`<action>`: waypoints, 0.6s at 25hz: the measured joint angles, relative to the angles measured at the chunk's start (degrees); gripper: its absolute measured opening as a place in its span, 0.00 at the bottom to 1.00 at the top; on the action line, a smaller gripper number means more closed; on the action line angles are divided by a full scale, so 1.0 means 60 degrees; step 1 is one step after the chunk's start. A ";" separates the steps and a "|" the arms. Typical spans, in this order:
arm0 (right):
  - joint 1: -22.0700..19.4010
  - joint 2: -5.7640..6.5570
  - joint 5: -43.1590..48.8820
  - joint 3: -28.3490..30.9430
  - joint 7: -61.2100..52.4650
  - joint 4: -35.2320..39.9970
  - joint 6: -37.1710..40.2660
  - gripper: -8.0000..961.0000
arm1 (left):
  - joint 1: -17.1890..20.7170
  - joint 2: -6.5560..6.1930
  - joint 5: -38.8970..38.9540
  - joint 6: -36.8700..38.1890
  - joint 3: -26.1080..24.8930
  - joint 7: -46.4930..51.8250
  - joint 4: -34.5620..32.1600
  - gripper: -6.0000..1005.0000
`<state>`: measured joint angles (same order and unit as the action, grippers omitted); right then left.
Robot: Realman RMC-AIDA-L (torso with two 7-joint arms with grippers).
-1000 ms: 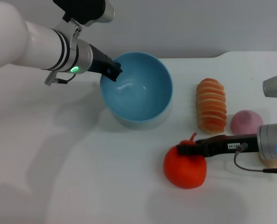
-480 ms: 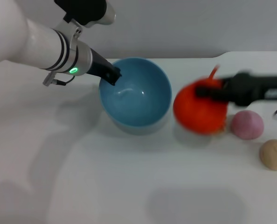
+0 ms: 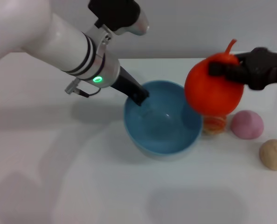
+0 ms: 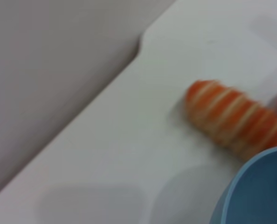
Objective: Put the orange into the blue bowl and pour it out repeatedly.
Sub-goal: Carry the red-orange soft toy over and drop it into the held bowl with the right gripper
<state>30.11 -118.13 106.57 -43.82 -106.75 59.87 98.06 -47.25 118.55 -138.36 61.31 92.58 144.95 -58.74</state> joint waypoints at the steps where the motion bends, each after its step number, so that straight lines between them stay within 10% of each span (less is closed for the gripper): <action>1: 0.0000 -0.0007 0.0078 -0.0062 0.0082 -0.0124 -0.0017 0.08 | 0.0000 0.0000 0.0107 0.0010 0.0091 0.0000 -0.0045 0.01; 15: 0.0327 -0.0015 0.0363 -0.0300 0.0316 -0.1945 -0.0841 0.06 | 0.0047 0.0022 0.0705 -0.0254 0.0905 0.0015 -0.0265 0.01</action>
<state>32.08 -118.21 108.75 -45.62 -104.85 48.19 93.01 -46.97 118.68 -134.13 59.78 98.01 145.04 -60.32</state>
